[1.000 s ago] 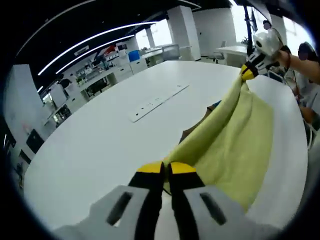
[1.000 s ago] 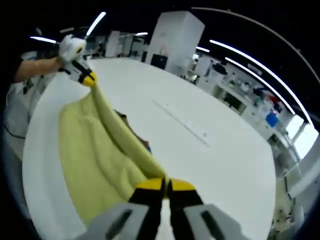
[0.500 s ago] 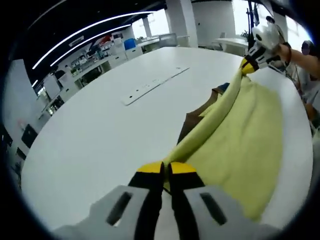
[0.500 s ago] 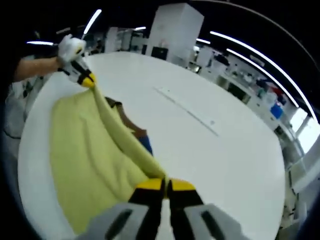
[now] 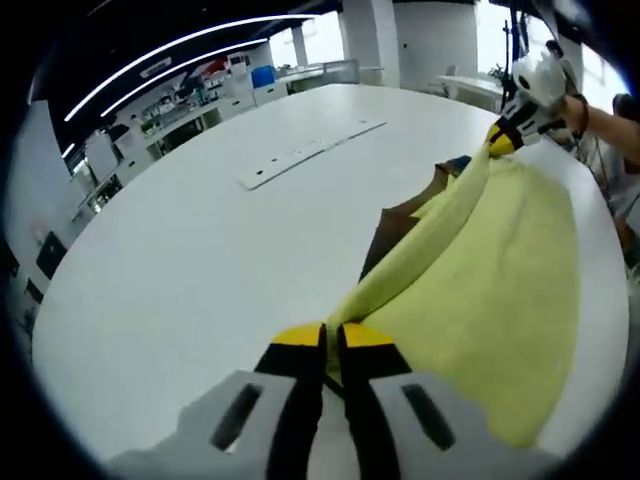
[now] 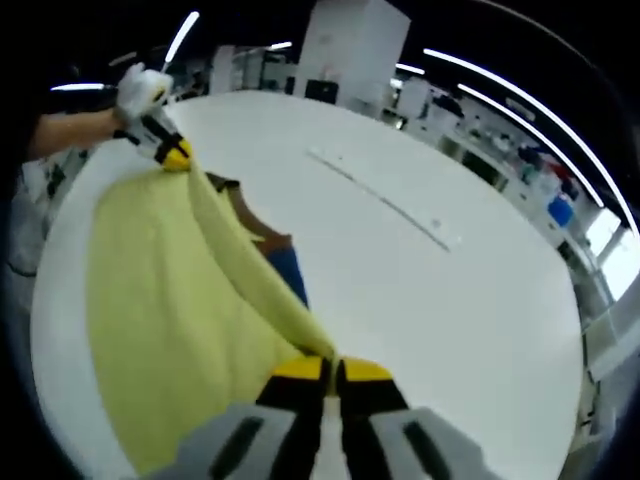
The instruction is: Fold the garment on the visible template until the final outline fits inside the template.
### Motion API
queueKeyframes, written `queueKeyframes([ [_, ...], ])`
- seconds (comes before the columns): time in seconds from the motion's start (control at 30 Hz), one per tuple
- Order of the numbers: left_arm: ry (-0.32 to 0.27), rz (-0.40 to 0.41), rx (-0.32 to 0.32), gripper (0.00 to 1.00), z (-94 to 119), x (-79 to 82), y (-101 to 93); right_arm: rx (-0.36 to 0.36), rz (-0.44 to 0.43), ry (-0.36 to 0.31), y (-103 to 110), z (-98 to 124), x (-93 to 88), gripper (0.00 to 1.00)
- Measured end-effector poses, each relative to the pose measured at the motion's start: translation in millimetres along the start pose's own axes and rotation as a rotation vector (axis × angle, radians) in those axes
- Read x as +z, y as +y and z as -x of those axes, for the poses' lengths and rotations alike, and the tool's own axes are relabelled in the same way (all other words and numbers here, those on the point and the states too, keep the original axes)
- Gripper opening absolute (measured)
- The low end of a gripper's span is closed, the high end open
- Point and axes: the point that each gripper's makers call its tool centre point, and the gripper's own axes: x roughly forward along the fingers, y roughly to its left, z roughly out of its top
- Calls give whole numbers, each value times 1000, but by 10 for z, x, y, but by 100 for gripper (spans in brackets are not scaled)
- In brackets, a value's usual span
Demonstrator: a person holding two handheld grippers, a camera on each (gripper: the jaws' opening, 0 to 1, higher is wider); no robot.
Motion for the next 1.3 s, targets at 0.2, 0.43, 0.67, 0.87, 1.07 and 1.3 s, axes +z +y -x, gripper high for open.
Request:
queueKeyframes([
  [0.2,13,-15,28,7,62,-6,10,-41,-23,-2,-99,26,-11,10],
  [0.43,39,-109,34,8,161,-28,14,-41,0,-9,-82,159,18,18],
  [0.67,49,-177,43,8,330,-66,23,-14,131,-13,13,204,11,22],
  [0.87,78,-286,36,10,293,-157,-11,5,209,18,96,106,-73,21],
  [1.07,62,-298,35,8,219,-139,33,22,186,13,89,36,-81,17],
  [1.3,52,-288,56,0,152,-114,102,44,177,6,126,-6,-81,3],
])
